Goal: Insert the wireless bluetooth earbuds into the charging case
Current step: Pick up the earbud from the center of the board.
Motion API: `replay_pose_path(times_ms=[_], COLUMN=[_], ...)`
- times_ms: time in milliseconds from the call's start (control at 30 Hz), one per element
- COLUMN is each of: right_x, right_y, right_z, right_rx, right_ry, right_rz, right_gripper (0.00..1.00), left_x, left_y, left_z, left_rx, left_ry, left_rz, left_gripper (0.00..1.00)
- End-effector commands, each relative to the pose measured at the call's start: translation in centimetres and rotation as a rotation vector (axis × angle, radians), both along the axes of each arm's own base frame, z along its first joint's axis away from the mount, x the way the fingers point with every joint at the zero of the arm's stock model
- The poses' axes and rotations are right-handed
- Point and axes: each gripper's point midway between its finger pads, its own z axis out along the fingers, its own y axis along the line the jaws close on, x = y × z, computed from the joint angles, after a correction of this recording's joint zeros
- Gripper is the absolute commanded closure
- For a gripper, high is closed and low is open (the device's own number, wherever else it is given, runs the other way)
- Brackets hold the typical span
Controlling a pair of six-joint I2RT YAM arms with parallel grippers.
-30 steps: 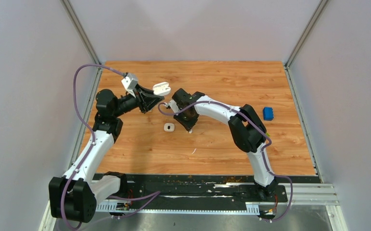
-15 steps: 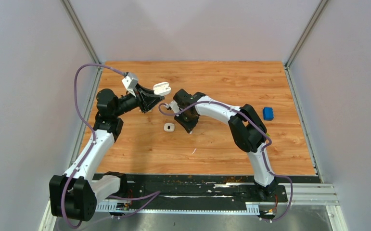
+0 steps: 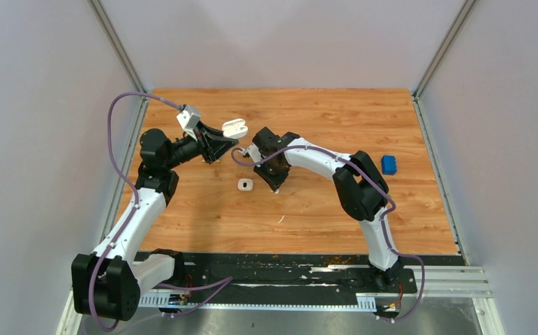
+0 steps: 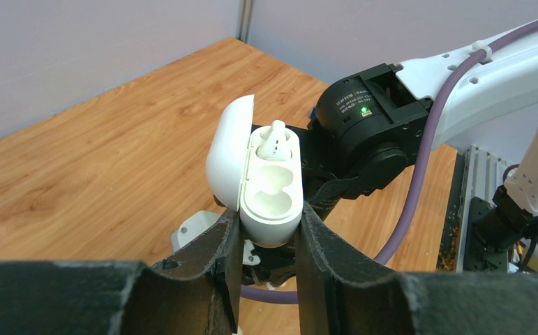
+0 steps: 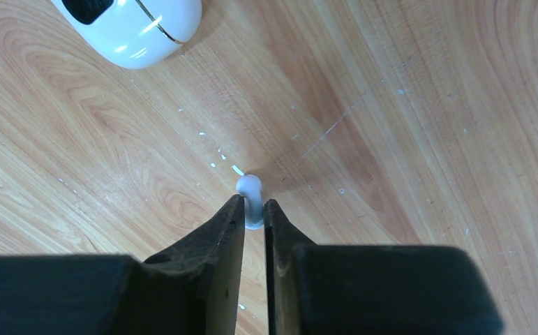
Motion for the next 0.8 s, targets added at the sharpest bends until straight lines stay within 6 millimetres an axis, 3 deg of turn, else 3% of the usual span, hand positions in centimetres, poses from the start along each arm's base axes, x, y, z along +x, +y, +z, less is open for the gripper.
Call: replay_pose_path(times_ms=[0, 233, 333, 500, 667, 767], right_x=[0.5, 0.7, 1.0, 0.1, -2.7, -5.0], right_y=[0.4, 0.4, 0.4, -1.1, -5.0, -7.5], right_z=[2.8, 3.3, 4.5, 8.9, 13.3, 17.2], right_rx=[0.058, 0.065, 0.082, 0.177, 0.219, 0.247], right_ry=[-0.044, -0.059, -0.087, -0.112, -0.142, -0.195], right_rz=[-0.004, 0.008, 0.032, 0.148, 0.417, 0.609], right_gripper=[0.86, 1.00, 1.00, 1.00, 1.00, 1.00], left_x=[0.2, 0.2, 0.1, 0.1, 0.2, -0.1], left_y=[0.2, 0.2, 0.2, -0.1, -0.8, -1.6], left_z=[0.7, 0.7, 0.7, 1.3, 1.9, 1.9], left_rx=[-0.009, -0.010, -0.010, 0.000, 0.010, 0.028], left_ry=[-0.034, -0.034, -0.035, -0.058, -0.085, -0.108], left_rz=[0.012, 0.012, 0.008, -0.024, -0.090, -0.151], left_gripper=[1.00, 1.00, 1.00, 1.00, 1.00, 1.00])
